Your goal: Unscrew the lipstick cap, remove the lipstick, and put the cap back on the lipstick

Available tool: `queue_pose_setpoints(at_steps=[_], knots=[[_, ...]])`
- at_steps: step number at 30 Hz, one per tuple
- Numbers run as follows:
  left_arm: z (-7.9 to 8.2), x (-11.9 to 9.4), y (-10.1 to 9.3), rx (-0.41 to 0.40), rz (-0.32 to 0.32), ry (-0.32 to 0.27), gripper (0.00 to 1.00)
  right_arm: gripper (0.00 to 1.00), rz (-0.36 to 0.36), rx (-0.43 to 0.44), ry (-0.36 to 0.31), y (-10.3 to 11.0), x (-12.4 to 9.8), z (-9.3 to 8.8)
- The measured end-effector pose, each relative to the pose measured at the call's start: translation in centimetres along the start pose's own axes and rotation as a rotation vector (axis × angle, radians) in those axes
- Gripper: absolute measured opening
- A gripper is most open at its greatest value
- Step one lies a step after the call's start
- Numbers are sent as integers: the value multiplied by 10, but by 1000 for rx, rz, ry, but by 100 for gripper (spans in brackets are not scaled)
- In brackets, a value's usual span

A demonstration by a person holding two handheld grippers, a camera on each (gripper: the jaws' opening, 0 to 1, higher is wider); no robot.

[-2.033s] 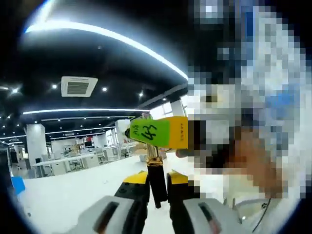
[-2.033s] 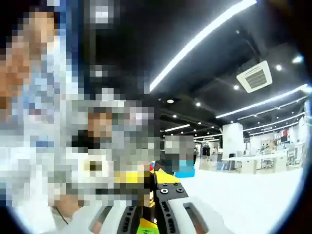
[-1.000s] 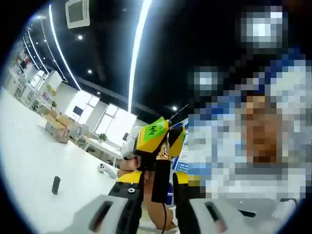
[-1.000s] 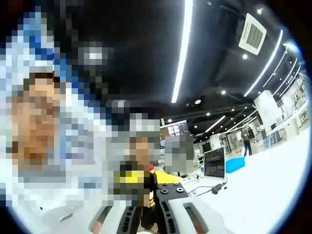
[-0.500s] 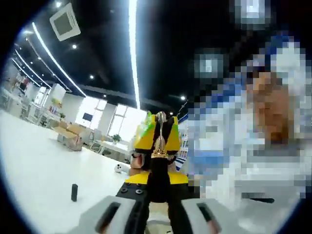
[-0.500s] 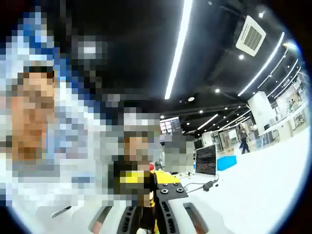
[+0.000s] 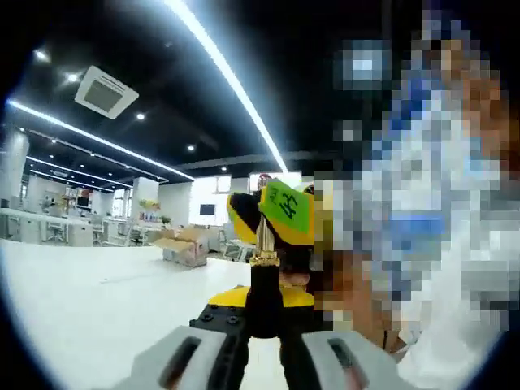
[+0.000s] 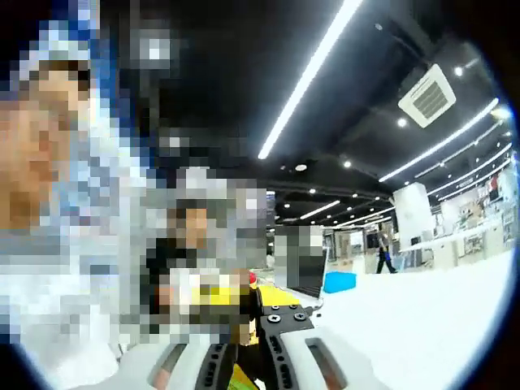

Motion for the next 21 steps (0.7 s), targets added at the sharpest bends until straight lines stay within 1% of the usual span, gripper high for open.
queue_pose_setpoints(at_steps=[2,4,8,10,13,16,17,19,21], knots=[[-2,1,0,6,47,-10,13,5,-26,-25,7,-1,0,0],[-3,1,0,79,127,-2,13,5,-48,-63,15,-2,1,-2],[-3,-1,0,195,237,16,13,5,-81,-144,28,1,5,-5],[-3,-2,0,247,278,24,13,5,-95,-191,35,3,8,-7],[-3,-4,-1,356,327,57,14,5,-107,-244,50,7,11,-9],[-1,-5,-3,355,327,43,14,5,-102,-276,53,11,12,-8],[0,-5,-4,352,318,37,14,5,-100,-280,52,11,11,-6],[1,-4,-6,343,278,35,14,5,-96,-282,48,12,10,-3],[1,-2,-7,344,228,54,17,5,-93,-282,48,12,9,-2]])
Point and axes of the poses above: the point that each gripper's makers call its tool centre point, and the gripper's own axes: x roughly forward along the fingers, y roughly to its left, z roughly out of its top, the point moved 9 cm from there along -x, roughly backward along the fingers, and after that the axes turned 8 degrees about -y, right-handed, at the moved point
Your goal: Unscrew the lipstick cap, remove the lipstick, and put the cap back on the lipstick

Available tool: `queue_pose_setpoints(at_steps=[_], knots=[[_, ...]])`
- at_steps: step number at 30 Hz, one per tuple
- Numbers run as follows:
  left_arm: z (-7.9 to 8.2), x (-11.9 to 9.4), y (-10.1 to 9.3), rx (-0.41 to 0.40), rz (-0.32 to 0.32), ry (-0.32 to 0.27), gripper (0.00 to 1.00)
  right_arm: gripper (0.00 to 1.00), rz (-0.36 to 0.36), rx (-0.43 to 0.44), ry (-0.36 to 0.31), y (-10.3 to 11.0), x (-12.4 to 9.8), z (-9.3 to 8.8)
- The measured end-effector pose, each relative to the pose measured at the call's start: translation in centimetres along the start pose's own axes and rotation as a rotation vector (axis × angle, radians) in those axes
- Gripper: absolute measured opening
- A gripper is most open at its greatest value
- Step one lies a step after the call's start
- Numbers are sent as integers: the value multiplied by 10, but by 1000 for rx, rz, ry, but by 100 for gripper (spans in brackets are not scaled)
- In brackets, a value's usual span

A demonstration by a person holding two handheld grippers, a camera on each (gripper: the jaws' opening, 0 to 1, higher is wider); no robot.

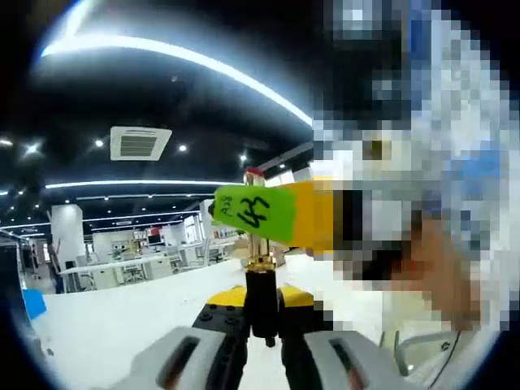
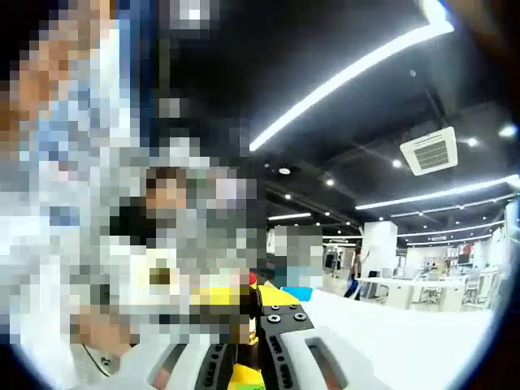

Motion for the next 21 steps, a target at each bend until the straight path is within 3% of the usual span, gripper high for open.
queue_pose_setpoints(at_steps=[4,6,9,15,18,21], knots=[[-2,3,-6,-43,-115,45,32,5,4,-3,13,-3,-2,0],[-1,4,-7,-58,-164,28,36,5,19,15,15,-3,-3,1],[-1,3,-9,-115,-305,22,44,5,78,72,1,-3,-7,3],[1,-2,-8,-265,-505,-20,51,6,214,262,-43,-1,-10,6],[4,-5,-8,-364,-576,-49,49,6,298,377,-87,4,-11,9],[6,-9,-12,-469,-690,-64,49,6,342,437,-117,6,-11,11]])
Point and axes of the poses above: the point that each gripper's makers call its tool centre point, and the gripper's own axes: x roughly forward along the fingers, y roughly to its left, z roughly out of its top, the point moved 9 cm from there along -x, roughly backward along the fingers, and after that the axes turned 8 degrees about -y, right-handed, at the moved point
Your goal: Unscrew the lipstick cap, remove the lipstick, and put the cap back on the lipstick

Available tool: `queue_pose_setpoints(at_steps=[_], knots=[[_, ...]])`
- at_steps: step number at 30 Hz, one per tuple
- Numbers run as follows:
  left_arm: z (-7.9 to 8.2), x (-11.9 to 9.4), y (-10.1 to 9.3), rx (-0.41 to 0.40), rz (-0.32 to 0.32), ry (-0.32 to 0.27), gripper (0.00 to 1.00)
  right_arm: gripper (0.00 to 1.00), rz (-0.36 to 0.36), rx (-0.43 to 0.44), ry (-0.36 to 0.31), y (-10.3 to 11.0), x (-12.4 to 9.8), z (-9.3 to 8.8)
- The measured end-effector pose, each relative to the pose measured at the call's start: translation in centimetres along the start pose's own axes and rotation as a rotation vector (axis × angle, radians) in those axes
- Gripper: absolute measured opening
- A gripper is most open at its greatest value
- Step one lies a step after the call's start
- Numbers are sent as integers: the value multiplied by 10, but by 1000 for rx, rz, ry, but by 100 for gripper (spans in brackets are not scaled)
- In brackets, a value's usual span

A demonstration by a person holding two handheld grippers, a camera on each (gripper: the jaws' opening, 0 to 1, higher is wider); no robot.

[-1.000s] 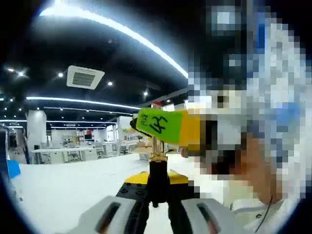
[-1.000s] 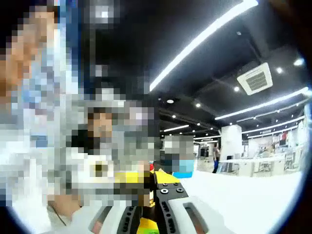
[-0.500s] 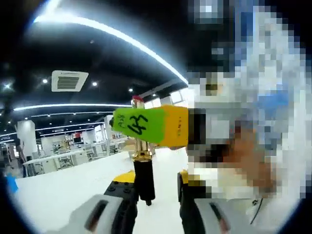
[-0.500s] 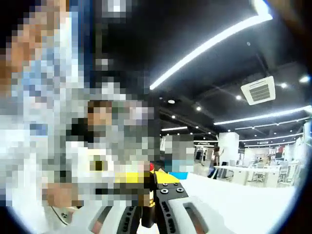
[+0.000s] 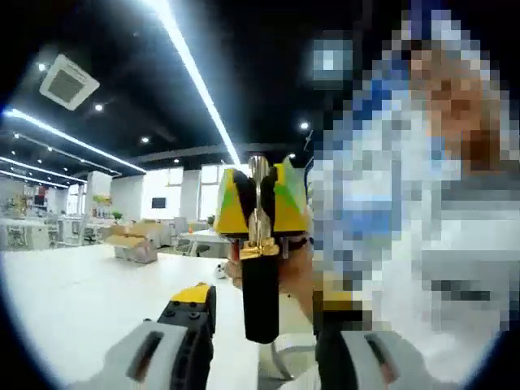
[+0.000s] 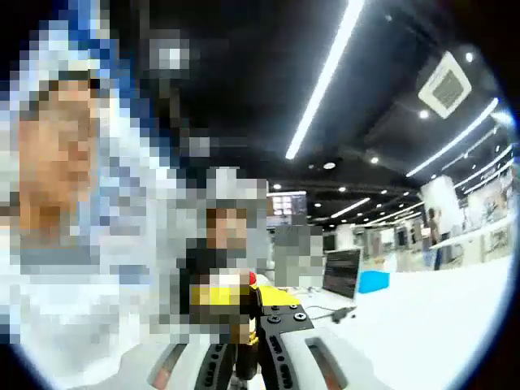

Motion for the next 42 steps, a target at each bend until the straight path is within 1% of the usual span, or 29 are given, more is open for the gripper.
queue_pose_setpoints(at_steps=[2,3,5,7,9,12,14,15,18,21,23,26,27,30,31,33,35,38,42], knots=[[1,1,-3,-49,-46,-29,46,6,35,38,-16,3,1,0],[1,1,-4,-65,-57,-34,44,6,41,46,-20,3,1,-1],[3,1,-7,-118,-98,-59,35,6,60,71,-35,5,1,-1],[4,1,-9,-152,-123,-79,24,6,66,79,-43,5,1,0],[3,1,-8,-181,-120,-85,23,6,69,81,-40,8,3,-2],[1,3,-9,-173,-107,-68,14,6,71,82,-34,8,4,-4],[0,3,-8,-166,-99,-73,13,6,68,81,-33,9,5,-5],[0,3,-8,-186,-104,-77,13,6,69,90,-38,9,5,-7],[-1,2,-8,-195,-106,-86,13,6,67,106,-47,7,4,-7],[-3,1,-4,-208,-100,-92,13,6,49,107,-45,2,2,-7],[-4,-1,-1,-202,-76,-89,13,6,29,97,-38,-2,0,-7],[-7,-3,5,-173,-27,-71,12,6,-11,70,-16,-8,-2,-8],[-8,-4,10,-148,8,-56,12,6,-34,49,0,-10,-3,-9],[-9,-5,13,-109,49,-45,12,6,-72,11,21,-12,-3,-9],[-9,-5,15,-87,72,-43,12,6,-81,-1,26,-13,-3,-9],[-11,-5,19,-29,124,-17,12,6,-113,-45,54,-13,-3,-10],[-11,-4,21,13,165,0,12,6,-128,-65,66,-11,-1,-13],[-13,-3,23,44,202,13,12,6,-156,-103,91,-13,-1,-14],[-14,-2,26,100,282,28,12,5,-192,-149,113,-15,-1,-14]])
Point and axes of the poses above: the point that each gripper's makers call its tool centre point, and the gripper's own axes: x roughly forward along the fingers, y roughly to its left, z roughly out of its top, the point moved 9 cm from there along -x, roughly backward along the fingers, and after that the axes turned 8 degrees about -y, right-handed, at the moved point
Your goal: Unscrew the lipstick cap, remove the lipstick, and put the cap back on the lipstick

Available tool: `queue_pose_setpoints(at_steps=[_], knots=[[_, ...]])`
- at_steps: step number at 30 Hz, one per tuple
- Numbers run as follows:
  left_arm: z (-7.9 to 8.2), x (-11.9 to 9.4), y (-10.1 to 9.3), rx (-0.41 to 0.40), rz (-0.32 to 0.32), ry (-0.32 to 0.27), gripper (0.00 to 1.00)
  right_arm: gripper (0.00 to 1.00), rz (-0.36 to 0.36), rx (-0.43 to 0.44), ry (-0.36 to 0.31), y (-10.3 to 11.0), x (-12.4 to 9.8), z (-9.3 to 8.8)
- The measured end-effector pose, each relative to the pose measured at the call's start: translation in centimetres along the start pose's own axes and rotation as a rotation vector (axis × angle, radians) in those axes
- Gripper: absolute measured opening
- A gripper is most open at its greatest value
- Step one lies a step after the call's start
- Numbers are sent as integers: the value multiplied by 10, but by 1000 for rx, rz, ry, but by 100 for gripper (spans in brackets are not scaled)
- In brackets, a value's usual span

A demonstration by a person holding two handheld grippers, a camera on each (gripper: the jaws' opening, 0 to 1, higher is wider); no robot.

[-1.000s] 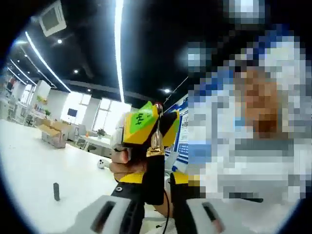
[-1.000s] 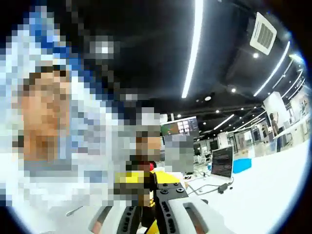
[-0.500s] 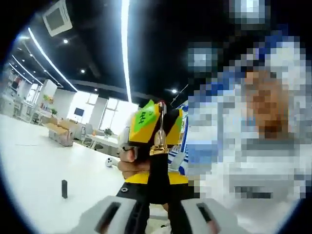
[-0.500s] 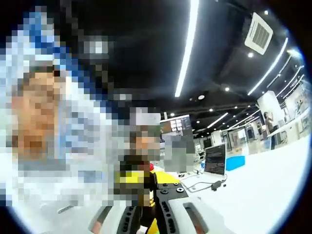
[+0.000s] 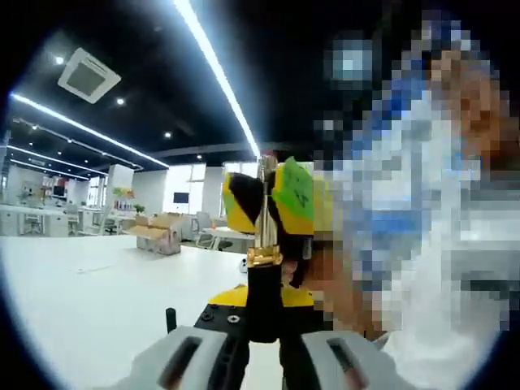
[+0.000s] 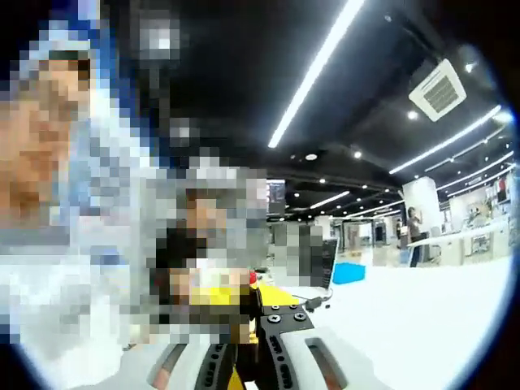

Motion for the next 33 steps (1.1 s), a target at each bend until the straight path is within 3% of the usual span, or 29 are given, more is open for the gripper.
queue_pose_setpoints(at_steps=[5,10,13,15,17,19,23,26,28,32,33], knots=[[-1,1,3,33,73,-22,12,5,-64,-80,20,-1,1,2],[-1,2,5,99,216,-52,12,5,-132,-149,23,-1,3,1],[-1,0,8,176,357,-36,12,5,-173,-187,24,-1,6,-1],[-1,-2,7,287,451,0,12,5,-189,-203,25,-1,8,-5],[-1,-1,3,383,469,43,13,5,-193,-214,26,-2,9,-6],[1,0,1,406,472,44,13,5,-182,-223,25,-1,9,-4],[2,1,-1,386,412,83,15,5,-171,-217,28,-1,6,-1],[3,-1,-4,326,345,118,19,6,-134,-165,24,-3,5,-2],[5,-2,-3,260,294,116,25,6,-64,-82,20,-1,4,-3],[8,-4,-6,121,111,106,31,6,-7,10,-14,-4,1,0],[6,-6,-8,97,39,134,35,6,12,35,-26,-4,0,0]])
Point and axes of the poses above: the point that each gripper's makers call its tool centre point, and the gripper's own axes: x roughly forward along the fingers, y roughly to its left, z roughly out of its top, the point moved 9 cm from there along -x, roughly backward along the fingers, and after that the axes turned 8 degrees about -y, right-handed, at the moved point
